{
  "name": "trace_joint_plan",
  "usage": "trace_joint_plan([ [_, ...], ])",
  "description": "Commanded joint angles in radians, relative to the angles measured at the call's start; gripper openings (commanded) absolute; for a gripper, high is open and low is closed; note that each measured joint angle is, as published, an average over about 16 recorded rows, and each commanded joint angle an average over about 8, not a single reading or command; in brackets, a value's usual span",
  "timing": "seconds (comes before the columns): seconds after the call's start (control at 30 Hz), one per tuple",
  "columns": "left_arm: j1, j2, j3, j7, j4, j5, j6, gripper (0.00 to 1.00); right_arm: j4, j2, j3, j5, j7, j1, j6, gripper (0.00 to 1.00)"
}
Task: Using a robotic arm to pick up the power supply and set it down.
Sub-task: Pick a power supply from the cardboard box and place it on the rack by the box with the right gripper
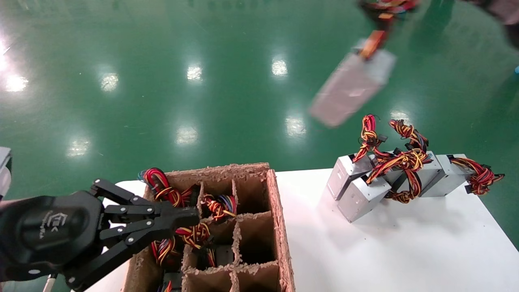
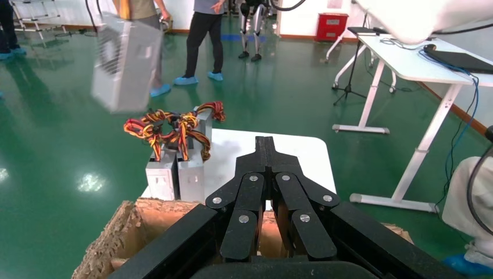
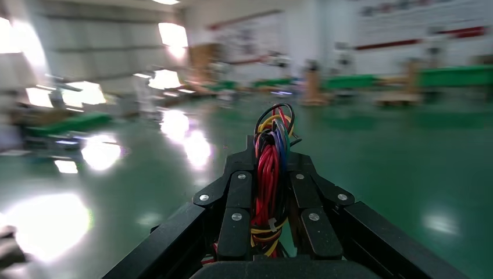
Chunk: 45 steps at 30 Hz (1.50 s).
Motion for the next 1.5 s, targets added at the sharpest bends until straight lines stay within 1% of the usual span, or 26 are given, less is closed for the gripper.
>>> trace_joint_plan([
  [0.03,0.0,0.0,0.0,0.0,0.0,0.0,0.0,0.0,0.001,0.043,0.012,-0.023,0.007,-0.015,0.035,0.0],
  [0.2,0.0,0.0,0.0,0.0,0.0,0.0,0.0,0.0,0.001,0.161,0.038,-0.074,0.036,-0.094,0.118,0.0],
  [0.47,0.0,0.0,0.0,0.0,0.0,0.0,0.0,0.0,0.002,0.336,0.057,-0.112,0.127,-0.269,0.216,0.0],
  [0.6,0.0,0.0,0.0,0.0,0.0,0.0,0.0,0.0,0.003,0.397,0.053,-0.117,0.175,-0.359,0.257,0.0],
  [0.73,0.0,0.0,0.0,0.0,0.0,0.0,0.0,0.0,0.004,0.434,0.044,-0.117,0.213,-0.442,0.297,0.0],
  [0.9,0.0,0.0,0.0,0.0,0.0,0.0,0.0,0.0,0.008,0.447,0.029,-0.11,0.235,-0.525,0.331,0.0],
  [1.13,0.0,0.0,0.0,0.0,0.0,0.0,0.0,0.0,0.01,0.418,0.013,-0.098,0.225,-0.592,0.34,0.0],
  [1.3,0.0,0.0,0.0,0.0,0.0,0.0,0.0,0.0,0.011,0.378,-0.004,-0.1,0.211,-0.61,0.334,0.0],
  [1.5,0.0,0.0,0.0,0.0,0.0,0.0,0.0,0.0,0.011,0.282,-0.049,-0.132,0.187,-0.575,0.326,0.0],
])
